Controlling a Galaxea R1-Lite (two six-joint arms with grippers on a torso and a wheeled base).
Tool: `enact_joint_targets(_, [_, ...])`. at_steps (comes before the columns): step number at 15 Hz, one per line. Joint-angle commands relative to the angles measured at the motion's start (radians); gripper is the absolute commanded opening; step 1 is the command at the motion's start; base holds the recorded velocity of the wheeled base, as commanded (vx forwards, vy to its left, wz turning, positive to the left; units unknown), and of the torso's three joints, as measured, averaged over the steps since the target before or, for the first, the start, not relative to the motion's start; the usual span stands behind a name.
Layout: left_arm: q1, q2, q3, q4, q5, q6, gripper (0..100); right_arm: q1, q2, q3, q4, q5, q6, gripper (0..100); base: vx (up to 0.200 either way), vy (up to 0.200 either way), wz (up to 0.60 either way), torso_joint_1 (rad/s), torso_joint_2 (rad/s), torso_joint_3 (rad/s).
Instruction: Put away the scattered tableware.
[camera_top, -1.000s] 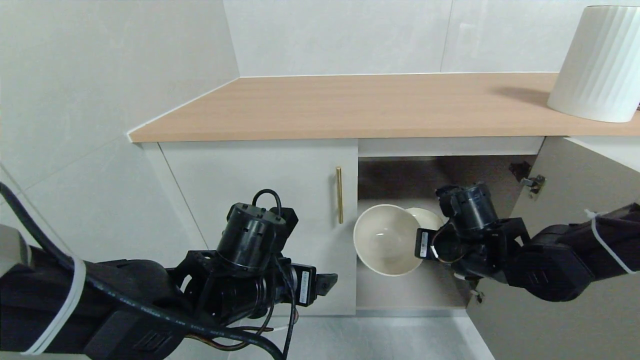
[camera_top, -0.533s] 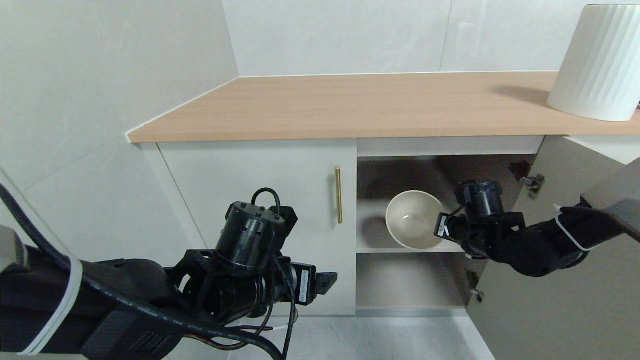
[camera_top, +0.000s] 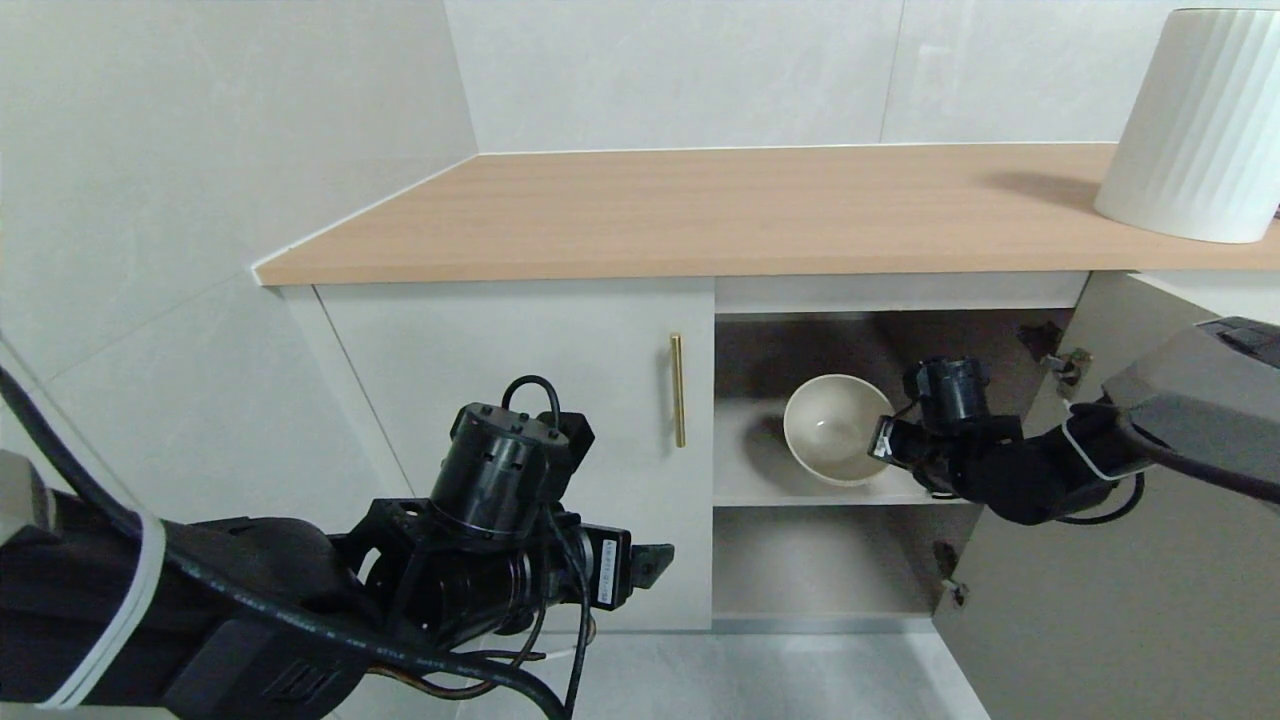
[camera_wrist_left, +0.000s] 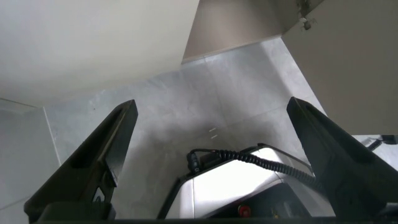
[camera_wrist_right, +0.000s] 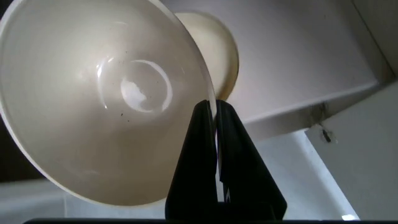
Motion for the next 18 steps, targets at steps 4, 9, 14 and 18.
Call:
enact_joint_targets(4, [0.0, 0.005, 0.0, 0.0, 0.0, -0.002, 100, -0.037, 0.069, -0.073, 0.029, 0.0, -0.001, 0, 0.0, 0.0, 0.0, 0.0, 0.0, 0.0])
enact_joint_targets(9, [0.0, 0.005, -0.002, 0.0, -0.001, -0.012, 100, -0.043, 0.084, -0.098, 0.029, 0.0, 0.001, 0, 0.0, 0.0, 0.0, 0.0, 0.0, 0.0])
enact_joint_targets(14, [0.0, 0.005, -0.002, 0.0, -0.001, -0.012, 100, -0.046, 0.116, -0.141, 0.031, 0.0, 0.001, 0, 0.0, 0.0, 0.0, 0.0, 0.0, 0.0])
enact_joint_targets(18, [0.0, 0.008, -0.002, 0.0, -0.001, -0.012, 100, -0.046, 0.132, -0.153, 0.031, 0.0, 0.001, 0, 0.0, 0.0, 0.0, 0.0, 0.0, 0.0])
